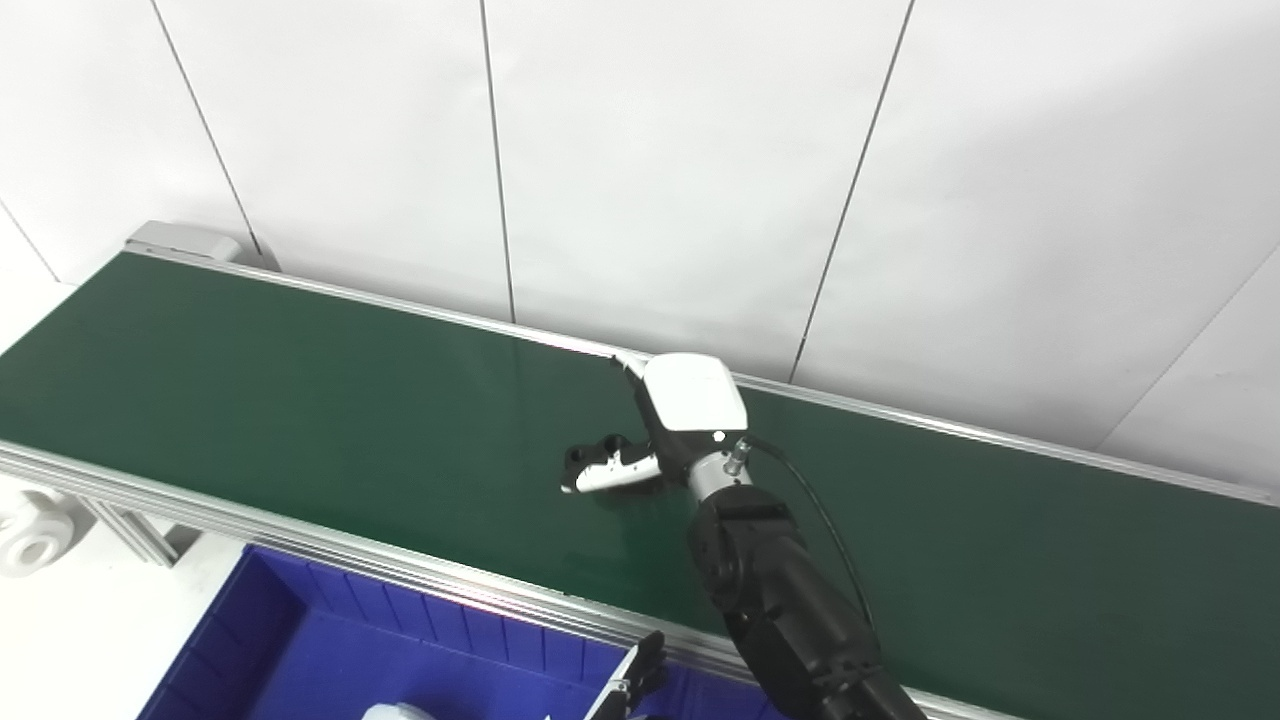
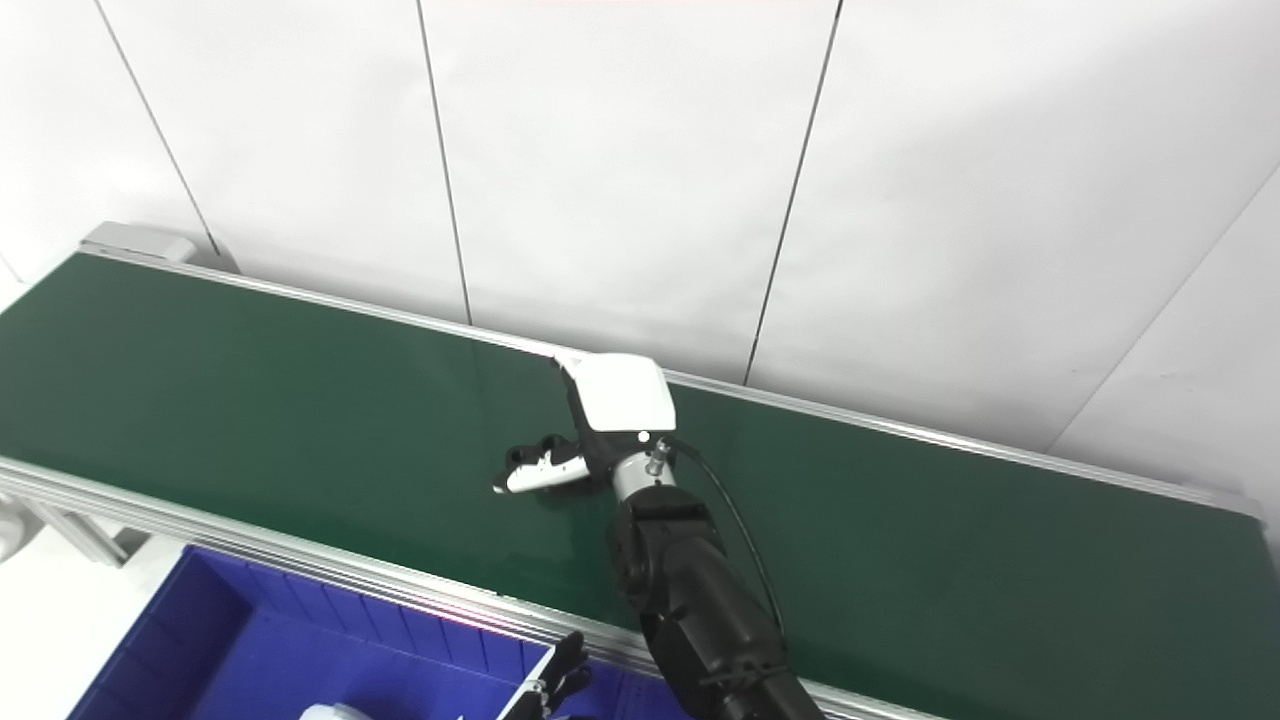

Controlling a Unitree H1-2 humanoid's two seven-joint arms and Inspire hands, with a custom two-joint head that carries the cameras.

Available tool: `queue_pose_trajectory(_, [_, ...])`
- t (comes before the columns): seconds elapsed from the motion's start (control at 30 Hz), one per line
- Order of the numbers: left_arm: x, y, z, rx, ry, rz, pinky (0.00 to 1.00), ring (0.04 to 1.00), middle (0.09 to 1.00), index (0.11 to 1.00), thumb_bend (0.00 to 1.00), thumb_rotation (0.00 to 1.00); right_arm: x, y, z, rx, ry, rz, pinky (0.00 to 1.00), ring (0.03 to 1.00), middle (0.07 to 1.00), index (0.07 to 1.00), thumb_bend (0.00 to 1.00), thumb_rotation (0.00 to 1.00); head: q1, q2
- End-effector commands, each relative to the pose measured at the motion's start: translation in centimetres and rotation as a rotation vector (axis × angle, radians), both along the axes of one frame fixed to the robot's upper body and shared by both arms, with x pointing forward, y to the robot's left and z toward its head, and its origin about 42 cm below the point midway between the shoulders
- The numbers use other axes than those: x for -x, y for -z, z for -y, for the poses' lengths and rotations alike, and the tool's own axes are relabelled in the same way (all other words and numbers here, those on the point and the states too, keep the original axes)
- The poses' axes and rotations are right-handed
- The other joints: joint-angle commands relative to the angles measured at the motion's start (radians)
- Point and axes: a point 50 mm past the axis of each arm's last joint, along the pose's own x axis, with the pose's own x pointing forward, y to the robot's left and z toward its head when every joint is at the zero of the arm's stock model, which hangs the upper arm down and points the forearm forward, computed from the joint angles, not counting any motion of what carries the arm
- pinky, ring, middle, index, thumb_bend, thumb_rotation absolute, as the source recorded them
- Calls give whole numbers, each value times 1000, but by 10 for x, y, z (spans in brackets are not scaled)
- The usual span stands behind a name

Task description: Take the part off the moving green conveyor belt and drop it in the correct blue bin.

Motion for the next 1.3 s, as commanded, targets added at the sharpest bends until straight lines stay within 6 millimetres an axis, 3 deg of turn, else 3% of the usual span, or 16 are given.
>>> queue_pose_trajectory(0.0, [6, -12, 12, 47, 5, 35, 839, 968, 1000, 1000, 817, 773, -8, -19, -10, 3, -8, 58, 679, 764, 813, 856, 1000, 670, 3, 5])
queue_pose_trajectory(0.23, [10, -17, 11, 53, 2, 24, 830, 966, 1000, 1000, 838, 777, -5, 3, -3, 136, 3, -2, 550, 648, 729, 808, 989, 603, 0, 21])
queue_pose_trajectory(0.37, [12, -21, 9, 47, 4, 25, 830, 963, 1000, 1000, 827, 782, -5, 7, -4, 274, 22, -61, 346, 465, 556, 694, 913, 274, -10, 29])
queue_pose_trajectory(0.4, [12, -21, 9, 46, 4, 23, 828, 960, 1000, 1000, 826, 786, -5, 7, -4, 315, 32, -80, 292, 396, 497, 710, 871, 210, -10, 29])
queue_pose_trajectory(0.43, [12, -22, 8, 46, 4, 19, 827, 959, 1000, 1000, 828, 788, -6, 8, -4, 352, 42, -101, 254, 345, 484, 723, 725, 107, -13, 30])
queue_pose_trajectory(0.47, [12, -22, 8, 45, 5, 17, 829, 959, 1000, 1000, 827, 789, -7, 9, -4, 381, 52, -125, 184, 263, 474, 626, 608, 35, -13, 30])
queue_pose_trajectory(0.53, [13, -23, 7, 43, 7, 16, 836, 963, 1000, 1000, 823, 792, -9, 10, -5, 412, 63, -160, 132, 203, 470, 513, 545, 5, -18, 33])
queue_pose_trajectory(0.7, [13, -22, 5, 39, 12, 5, 835, 962, 1000, 1000, 833, 793, -7, 9, 0, 433, 101, -208, 64, 123, 469, 491, 533, 0, -20, 36])
queue_pose_trajectory(1.27, [11, -21, 4, 32, 20, -6, 831, 965, 1000, 1000, 850, 784, -6, -9, 8, 443, 133, -207, 83, 154, 469, 490, 532, 0, -40, 54])
